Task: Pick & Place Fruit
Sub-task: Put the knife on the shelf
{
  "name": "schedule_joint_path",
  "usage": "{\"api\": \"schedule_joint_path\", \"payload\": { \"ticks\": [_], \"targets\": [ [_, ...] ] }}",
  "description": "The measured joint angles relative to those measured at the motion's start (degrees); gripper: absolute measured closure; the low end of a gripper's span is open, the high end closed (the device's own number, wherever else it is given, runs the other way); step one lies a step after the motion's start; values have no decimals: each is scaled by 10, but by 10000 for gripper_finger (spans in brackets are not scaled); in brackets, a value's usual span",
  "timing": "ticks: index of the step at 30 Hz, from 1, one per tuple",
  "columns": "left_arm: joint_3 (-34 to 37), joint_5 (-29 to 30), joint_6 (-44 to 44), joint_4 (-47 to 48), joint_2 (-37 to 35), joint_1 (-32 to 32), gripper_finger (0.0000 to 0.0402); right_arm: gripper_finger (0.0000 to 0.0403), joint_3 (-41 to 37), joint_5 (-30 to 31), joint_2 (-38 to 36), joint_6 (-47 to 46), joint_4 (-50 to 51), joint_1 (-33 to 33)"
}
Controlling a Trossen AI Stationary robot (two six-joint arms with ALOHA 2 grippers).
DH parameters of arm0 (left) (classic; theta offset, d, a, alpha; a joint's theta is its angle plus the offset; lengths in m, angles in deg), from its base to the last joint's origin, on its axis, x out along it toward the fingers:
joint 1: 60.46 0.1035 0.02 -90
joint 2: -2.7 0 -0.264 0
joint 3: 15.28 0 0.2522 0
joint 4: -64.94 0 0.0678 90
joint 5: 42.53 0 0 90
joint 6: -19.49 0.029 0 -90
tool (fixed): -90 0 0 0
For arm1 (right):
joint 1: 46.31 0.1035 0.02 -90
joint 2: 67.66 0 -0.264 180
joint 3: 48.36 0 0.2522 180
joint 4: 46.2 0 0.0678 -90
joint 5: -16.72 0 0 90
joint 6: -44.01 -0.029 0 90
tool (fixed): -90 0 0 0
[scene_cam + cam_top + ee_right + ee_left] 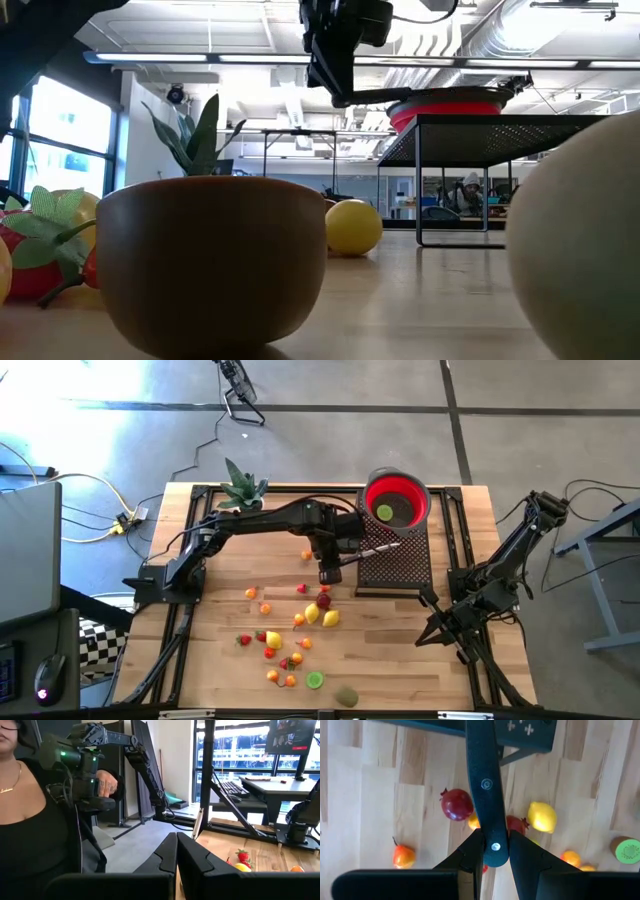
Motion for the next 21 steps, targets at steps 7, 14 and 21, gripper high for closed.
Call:
{"api": "schedule_joint_path", "payload": {
  "ticks": [7,14,21],
  "targets": [
    [0,2,-14,-7,0,0,333,401,0,0,0,0,0,0],
    [0,13,-14,-30,0,0,333,401,0,0,0,14,0,0],
    [0,31,-13,-8,0,0,334,401,0,0,0,15,0,0]
  ]
}}
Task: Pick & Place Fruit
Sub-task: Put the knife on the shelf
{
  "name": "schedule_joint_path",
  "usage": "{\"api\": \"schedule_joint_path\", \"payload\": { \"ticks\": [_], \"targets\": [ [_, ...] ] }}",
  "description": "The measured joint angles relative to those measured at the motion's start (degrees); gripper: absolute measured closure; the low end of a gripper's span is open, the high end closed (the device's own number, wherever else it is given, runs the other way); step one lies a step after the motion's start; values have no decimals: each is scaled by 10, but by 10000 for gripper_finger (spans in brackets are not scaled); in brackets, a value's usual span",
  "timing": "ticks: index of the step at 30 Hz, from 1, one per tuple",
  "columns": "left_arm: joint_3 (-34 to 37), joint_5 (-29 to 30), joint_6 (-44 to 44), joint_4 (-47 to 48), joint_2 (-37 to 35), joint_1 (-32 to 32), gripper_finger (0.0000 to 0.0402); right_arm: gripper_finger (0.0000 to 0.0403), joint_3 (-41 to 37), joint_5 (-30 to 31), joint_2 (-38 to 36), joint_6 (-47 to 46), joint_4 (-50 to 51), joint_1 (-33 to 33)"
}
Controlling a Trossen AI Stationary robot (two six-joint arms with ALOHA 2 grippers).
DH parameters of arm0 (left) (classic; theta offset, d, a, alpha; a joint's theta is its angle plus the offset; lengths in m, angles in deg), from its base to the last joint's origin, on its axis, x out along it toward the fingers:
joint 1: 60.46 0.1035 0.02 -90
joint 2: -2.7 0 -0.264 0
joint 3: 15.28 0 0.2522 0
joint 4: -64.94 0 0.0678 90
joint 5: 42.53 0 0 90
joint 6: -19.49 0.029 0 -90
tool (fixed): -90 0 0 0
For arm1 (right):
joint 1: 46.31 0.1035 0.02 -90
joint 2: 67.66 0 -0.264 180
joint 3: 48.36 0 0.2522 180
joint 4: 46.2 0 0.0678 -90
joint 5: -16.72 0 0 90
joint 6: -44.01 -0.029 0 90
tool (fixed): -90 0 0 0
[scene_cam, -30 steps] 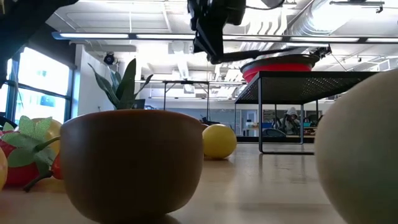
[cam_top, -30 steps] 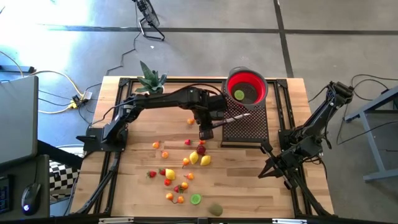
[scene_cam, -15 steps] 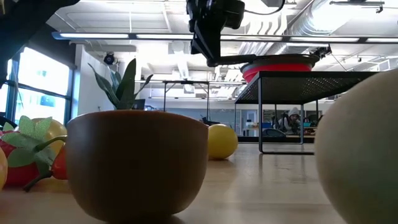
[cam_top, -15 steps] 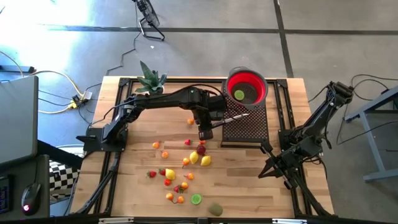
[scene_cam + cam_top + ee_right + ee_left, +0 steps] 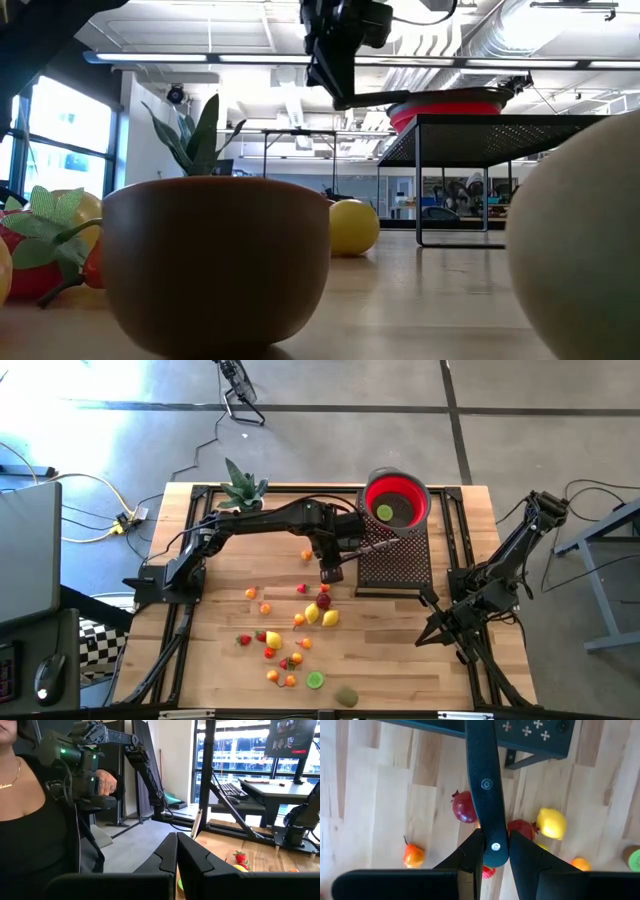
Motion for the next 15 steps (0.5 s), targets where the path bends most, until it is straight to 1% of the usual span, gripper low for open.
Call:
{"api": "schedule_joint_path", "payload": {
  "ticks": [15],
  "targets": [
    [0,0,2,-16,0,0,334,401,0,0,0,1,-1,0]
  ]
}}
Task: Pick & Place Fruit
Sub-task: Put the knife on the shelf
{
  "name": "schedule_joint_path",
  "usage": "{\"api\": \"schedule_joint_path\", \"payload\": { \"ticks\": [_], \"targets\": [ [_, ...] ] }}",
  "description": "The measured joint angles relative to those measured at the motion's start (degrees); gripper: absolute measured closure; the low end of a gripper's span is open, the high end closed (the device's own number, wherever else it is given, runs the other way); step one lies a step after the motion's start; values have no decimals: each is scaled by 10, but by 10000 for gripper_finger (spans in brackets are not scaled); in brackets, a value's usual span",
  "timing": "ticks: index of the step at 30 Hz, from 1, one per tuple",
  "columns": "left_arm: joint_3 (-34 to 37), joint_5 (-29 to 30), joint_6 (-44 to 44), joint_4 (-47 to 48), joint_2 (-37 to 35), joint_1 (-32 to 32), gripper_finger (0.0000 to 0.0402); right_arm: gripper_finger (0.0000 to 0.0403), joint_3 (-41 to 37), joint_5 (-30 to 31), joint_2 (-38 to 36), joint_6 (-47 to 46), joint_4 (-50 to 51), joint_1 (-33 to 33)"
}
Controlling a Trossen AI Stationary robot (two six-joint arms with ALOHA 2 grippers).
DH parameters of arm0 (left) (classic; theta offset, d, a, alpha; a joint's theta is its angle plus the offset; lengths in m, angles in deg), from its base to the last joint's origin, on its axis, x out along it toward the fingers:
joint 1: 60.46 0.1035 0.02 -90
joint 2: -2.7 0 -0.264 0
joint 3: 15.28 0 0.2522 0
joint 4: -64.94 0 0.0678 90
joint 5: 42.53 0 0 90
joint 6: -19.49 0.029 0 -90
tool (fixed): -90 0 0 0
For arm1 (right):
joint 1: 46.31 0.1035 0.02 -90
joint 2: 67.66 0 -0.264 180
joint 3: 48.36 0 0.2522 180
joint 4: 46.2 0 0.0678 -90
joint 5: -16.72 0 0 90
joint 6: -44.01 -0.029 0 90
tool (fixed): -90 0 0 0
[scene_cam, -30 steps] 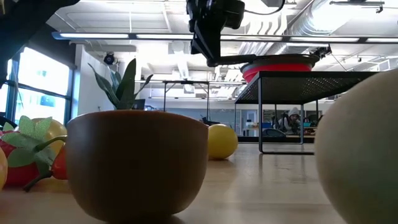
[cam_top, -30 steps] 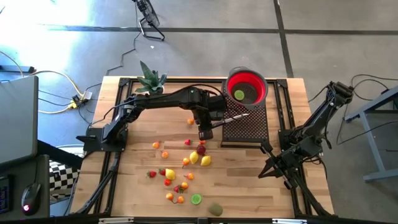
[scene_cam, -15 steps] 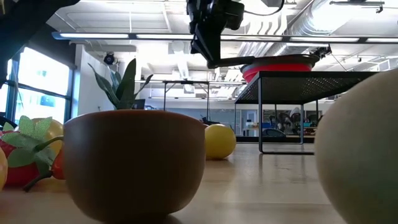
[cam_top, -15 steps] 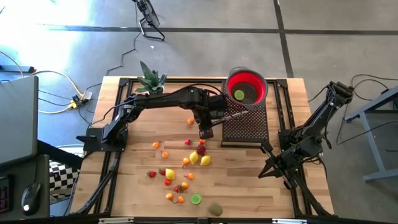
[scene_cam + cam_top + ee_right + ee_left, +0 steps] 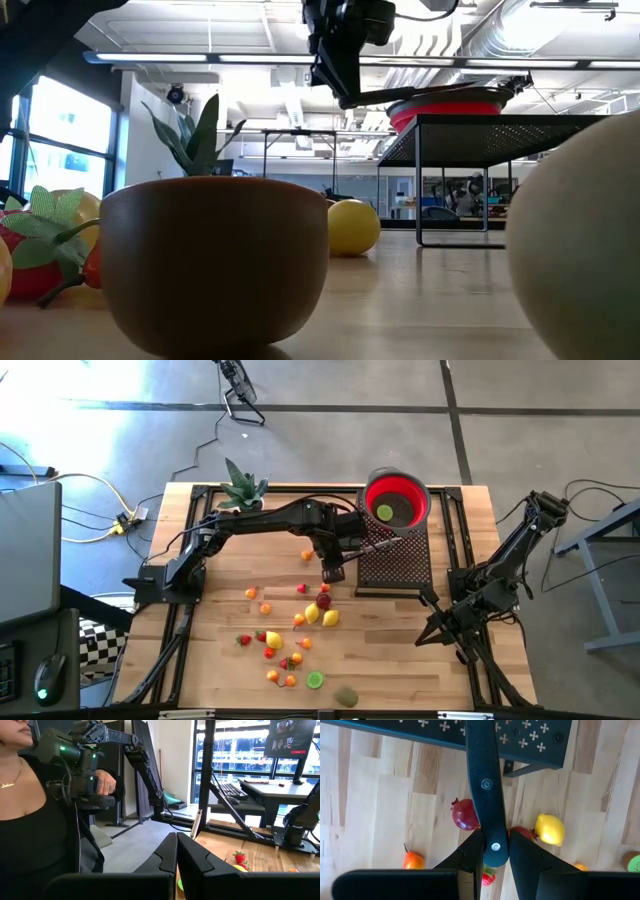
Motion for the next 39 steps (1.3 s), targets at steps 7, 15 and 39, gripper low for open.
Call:
{"api": "schedule_joint_path", "payload": {
  "ticks": [7,15,39],
  "targets": [
    [0,-5,-1,-36,0,0,334,401,0,0,0,0,-2,0],
    [-21,-15,13,-51,0,0,334,401,0,0,0,0,-4,0],
    [-12,43,78,-227,-9,-32,334,400,0,31,0,-5,-4,0]
  ]
}}
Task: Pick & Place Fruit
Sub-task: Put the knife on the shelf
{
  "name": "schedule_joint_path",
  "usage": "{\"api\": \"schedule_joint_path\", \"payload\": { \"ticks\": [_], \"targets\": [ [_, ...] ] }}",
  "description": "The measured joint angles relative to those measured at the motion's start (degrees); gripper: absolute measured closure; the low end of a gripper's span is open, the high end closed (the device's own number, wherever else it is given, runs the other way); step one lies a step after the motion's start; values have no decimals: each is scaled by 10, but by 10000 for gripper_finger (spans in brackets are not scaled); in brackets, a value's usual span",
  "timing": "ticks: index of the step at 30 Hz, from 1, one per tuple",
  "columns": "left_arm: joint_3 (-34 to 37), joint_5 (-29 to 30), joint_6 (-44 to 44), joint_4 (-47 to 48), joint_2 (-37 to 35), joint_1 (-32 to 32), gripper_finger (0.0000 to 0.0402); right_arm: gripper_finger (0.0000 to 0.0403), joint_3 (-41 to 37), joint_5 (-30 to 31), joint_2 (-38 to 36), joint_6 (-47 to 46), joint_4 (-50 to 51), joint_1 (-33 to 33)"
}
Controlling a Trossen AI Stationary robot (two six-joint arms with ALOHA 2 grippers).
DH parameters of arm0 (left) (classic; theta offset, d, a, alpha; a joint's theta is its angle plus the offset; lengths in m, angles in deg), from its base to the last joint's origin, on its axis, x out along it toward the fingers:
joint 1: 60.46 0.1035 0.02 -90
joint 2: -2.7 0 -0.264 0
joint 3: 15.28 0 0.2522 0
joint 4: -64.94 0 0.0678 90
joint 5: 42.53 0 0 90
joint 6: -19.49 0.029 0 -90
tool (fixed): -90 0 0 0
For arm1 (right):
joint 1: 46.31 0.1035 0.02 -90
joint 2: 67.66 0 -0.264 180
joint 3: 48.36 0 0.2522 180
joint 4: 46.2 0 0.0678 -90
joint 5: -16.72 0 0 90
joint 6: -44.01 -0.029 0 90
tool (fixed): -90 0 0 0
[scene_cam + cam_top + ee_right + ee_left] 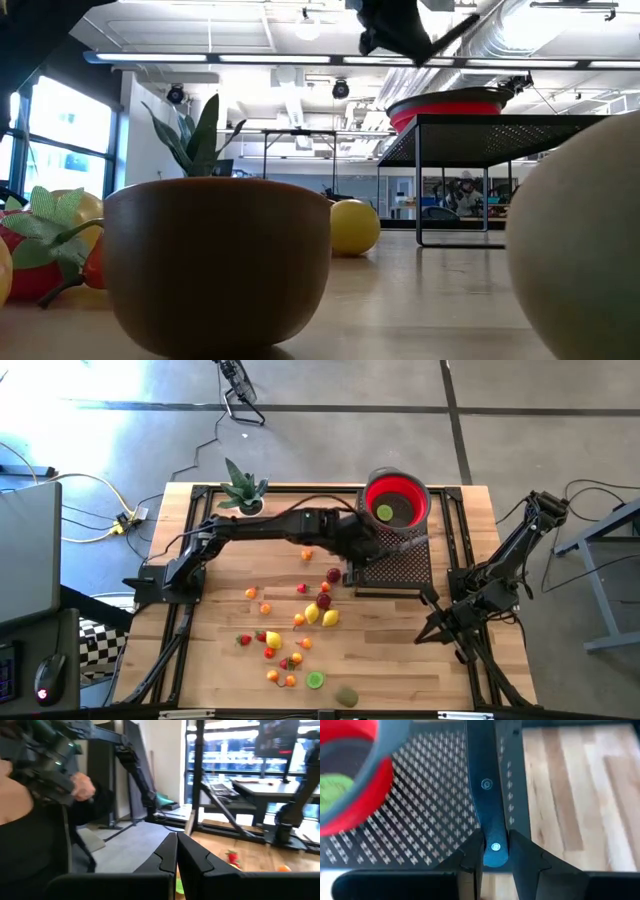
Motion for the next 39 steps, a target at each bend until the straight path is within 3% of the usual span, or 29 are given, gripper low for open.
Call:
{"api": "schedule_joint_path", "payload": {
  "ticks": [6,12,17,22,29,32,39],
  "targets": [
    [0,-17,11,-38,-32,17,334,400,0,37,0,15,0,0],
    [-1,-97,11,-100,-65,31,334,400,0,197,-4,79,-55,0],
    [-1,-154,26,-126,-81,33,334,400,1,295,-5,186,-180,-12],
    [-1,-165,40,-148,-83,32,334,400,1,280,-6,284,-282,-52],
    [-1,-165,41,-148,-83,33,334,385,1,280,-5,268,-293,-128],
    [-1,-165,41,-149,-83,33,334,349,1,266,-5,273,-293,-147],
    [-1,-165,40,-147,-83,32,334,221,1,207,-3,219,-292,-201]
  ]
}}
